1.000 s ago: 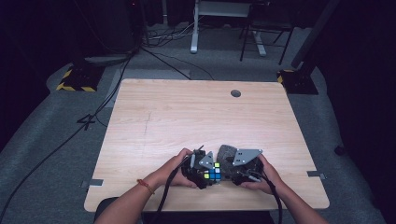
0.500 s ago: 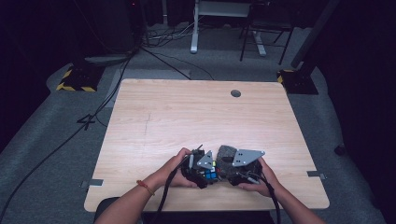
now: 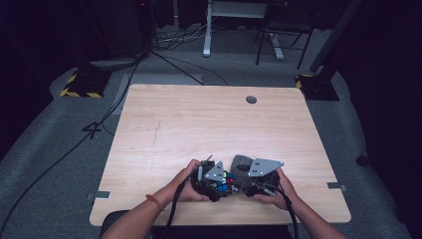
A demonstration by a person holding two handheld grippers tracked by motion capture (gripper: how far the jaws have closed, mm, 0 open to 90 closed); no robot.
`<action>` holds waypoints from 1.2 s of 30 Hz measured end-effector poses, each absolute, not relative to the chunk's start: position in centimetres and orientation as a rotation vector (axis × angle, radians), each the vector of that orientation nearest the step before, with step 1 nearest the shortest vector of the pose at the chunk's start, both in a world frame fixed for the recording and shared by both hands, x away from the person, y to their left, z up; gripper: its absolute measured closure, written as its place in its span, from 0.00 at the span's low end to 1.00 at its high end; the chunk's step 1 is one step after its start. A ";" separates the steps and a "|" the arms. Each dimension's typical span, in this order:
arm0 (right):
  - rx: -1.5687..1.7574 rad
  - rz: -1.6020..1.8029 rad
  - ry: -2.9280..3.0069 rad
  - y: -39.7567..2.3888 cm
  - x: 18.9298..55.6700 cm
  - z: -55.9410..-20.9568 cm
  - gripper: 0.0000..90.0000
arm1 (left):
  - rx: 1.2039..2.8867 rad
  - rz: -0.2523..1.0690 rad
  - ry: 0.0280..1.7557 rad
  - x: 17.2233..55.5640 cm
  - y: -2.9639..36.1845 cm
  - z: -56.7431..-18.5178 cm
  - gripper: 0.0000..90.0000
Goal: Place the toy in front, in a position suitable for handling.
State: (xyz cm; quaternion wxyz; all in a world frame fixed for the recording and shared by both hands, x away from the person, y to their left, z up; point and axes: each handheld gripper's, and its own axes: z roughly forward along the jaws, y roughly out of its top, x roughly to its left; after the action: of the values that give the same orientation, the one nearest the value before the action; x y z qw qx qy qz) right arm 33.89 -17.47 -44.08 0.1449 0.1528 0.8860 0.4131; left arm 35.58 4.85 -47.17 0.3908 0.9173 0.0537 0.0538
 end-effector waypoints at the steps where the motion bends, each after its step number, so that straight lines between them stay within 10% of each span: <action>1: 0.448 1.184 2.551 -17.7 34.0 -44.1 0.48 | 2.331 0.145 0.147 35.7 5.2 -47.2 0.37; 24: 0.608 0.967 2.708 -21.3 37.1 -48.4 0.50 | 2.448 0.132 0.238 35.7 8.4 -48.5 0.34; 36: 0.537 0.964 2.717 -21.5 36.8 -48.2 0.84 | 2.428 0.138 0.302 35.9 7.6 -49.1 0.20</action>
State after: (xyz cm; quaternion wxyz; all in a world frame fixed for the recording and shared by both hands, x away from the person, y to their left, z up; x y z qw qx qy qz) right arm 36.76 -21.48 -48.22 0.1043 0.1820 0.9214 0.3270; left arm 35.93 7.63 -49.10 0.3386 0.9323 0.1161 0.0529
